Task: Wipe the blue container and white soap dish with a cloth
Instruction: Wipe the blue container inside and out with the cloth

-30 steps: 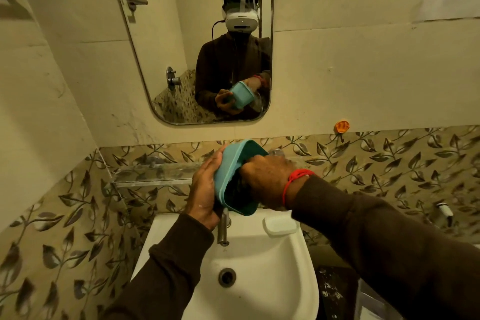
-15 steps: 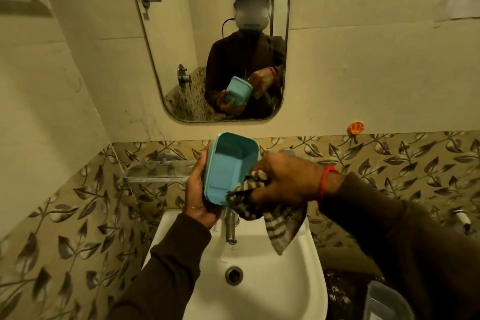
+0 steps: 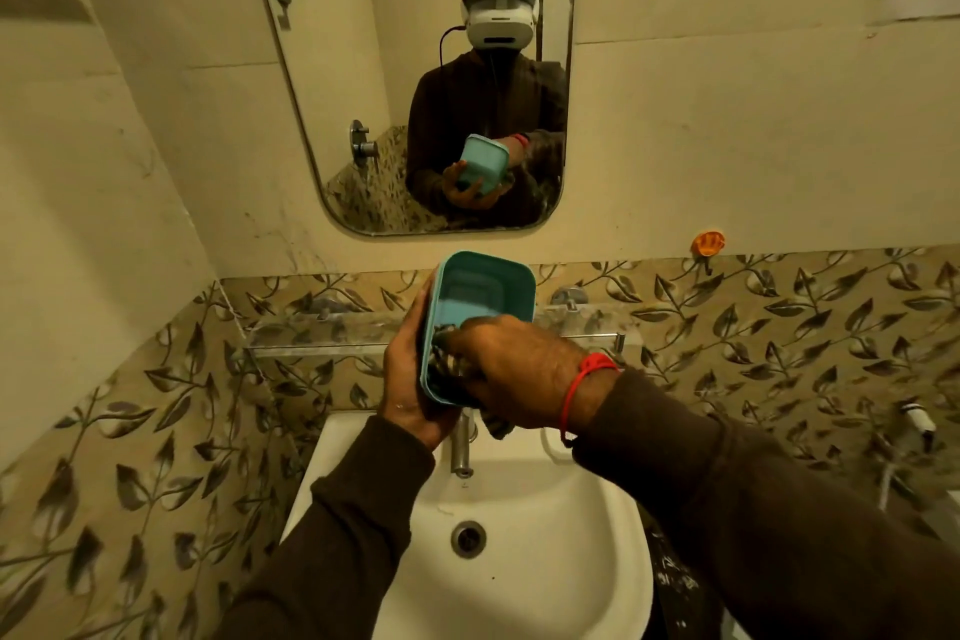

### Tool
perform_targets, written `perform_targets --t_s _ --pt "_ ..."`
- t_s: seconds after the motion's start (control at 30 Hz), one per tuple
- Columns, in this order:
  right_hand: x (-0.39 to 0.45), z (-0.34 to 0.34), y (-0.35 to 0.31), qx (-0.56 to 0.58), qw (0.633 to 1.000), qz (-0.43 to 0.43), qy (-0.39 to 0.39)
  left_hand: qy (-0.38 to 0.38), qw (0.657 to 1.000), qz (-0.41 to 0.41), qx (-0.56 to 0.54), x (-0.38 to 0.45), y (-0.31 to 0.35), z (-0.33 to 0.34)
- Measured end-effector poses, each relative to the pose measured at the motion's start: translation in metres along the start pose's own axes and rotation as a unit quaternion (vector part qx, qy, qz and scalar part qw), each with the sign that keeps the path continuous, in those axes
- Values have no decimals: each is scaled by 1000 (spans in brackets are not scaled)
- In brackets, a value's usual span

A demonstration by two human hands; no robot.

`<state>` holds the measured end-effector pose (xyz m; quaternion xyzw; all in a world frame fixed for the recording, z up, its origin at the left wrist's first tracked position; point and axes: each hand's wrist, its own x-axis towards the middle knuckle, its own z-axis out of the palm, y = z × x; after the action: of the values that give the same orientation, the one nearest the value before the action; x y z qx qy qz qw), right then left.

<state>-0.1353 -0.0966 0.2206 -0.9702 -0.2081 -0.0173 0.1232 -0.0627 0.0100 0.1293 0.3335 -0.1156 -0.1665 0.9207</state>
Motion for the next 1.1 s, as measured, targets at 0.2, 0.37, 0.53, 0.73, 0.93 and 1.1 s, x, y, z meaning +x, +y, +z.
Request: perform_targets --t_s 0.2,0.37,0.53,0.73,0.93,1.1 --pt "-11 4 1 -281 958 -23 -45 -5 996 3 91 0 -3 -7" --pt "-15 8 2 -313 949 -4 -38 9 993 29 113 1 -5 1" --pt "-6 1 5 -96 992 46 -61 14 992 44 114 5 1 3" --pt "0 1 11 180 981 68 15 -12 999 16 49 9 7 5" --pt "-7 -9 23 308 951 19 -16 -39 998 -53 -4 8 13 5" --pt "-5 -16 31 205 978 -23 14 -32 997 -71 11 5 8 4"
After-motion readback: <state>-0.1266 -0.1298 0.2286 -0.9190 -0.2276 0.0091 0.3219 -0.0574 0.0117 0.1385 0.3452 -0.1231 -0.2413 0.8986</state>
